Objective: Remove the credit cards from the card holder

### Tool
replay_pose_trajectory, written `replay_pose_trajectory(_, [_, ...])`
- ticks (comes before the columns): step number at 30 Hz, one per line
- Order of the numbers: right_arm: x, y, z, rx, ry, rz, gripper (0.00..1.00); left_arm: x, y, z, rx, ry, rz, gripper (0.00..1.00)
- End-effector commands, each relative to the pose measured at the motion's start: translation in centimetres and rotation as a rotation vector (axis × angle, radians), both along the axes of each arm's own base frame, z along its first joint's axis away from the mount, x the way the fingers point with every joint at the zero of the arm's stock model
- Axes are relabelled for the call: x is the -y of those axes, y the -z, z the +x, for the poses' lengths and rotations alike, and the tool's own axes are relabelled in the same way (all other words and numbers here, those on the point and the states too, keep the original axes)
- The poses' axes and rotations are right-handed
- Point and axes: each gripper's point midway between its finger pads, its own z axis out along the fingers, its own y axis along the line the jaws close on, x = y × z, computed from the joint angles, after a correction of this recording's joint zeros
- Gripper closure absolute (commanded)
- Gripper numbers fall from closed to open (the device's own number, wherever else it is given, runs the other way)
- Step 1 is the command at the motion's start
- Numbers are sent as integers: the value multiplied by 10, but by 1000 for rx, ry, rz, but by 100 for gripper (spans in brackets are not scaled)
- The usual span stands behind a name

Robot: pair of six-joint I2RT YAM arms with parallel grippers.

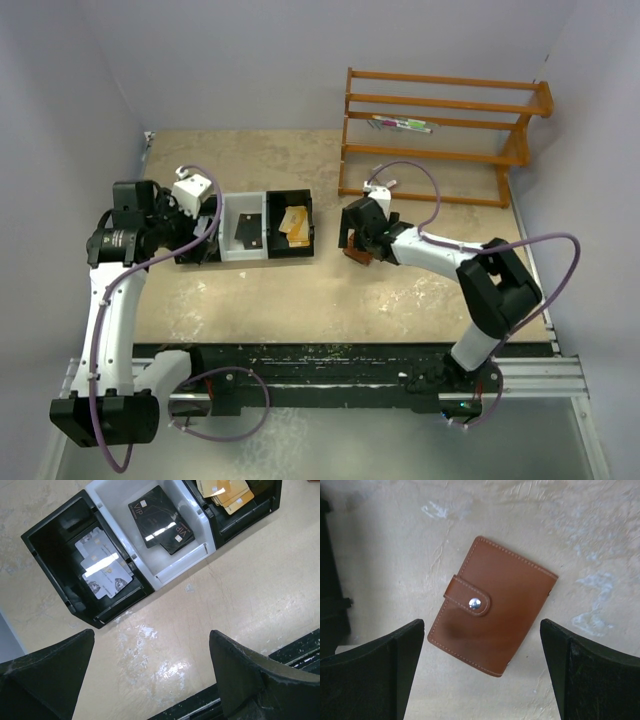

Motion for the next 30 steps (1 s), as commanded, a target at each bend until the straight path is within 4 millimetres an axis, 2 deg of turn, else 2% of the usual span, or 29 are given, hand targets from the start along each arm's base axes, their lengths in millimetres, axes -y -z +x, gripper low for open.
replay_pose_trajectory(1, [5, -5, 5, 26, 138, -34, 0, 5, -18, 2, 47, 40, -10, 1])
replay_pose_trajectory(8, [7, 17, 8, -2, 177, -86, 0, 16, -35, 0, 88, 75, -62, 1])
replay_pose_trajectory(16, [-16, 27, 16, -4, 108, -70, 0, 15, -37, -1, 96, 64, -59, 1])
replay_pose_trajectory(22, [-17, 39, 5, -26, 90, -83, 2, 16, -42, -2, 108, 62, -65, 1])
replay_pose_trajectory(25, [-24, 35, -4, -10, 54, -107, 6, 16, -45, -3, 111, 61, -68, 1])
replay_pose_trajectory(30, [-31, 37, -24, -19, 2, -145, 4, 17, -49, -6, 113, 63, -71, 1])
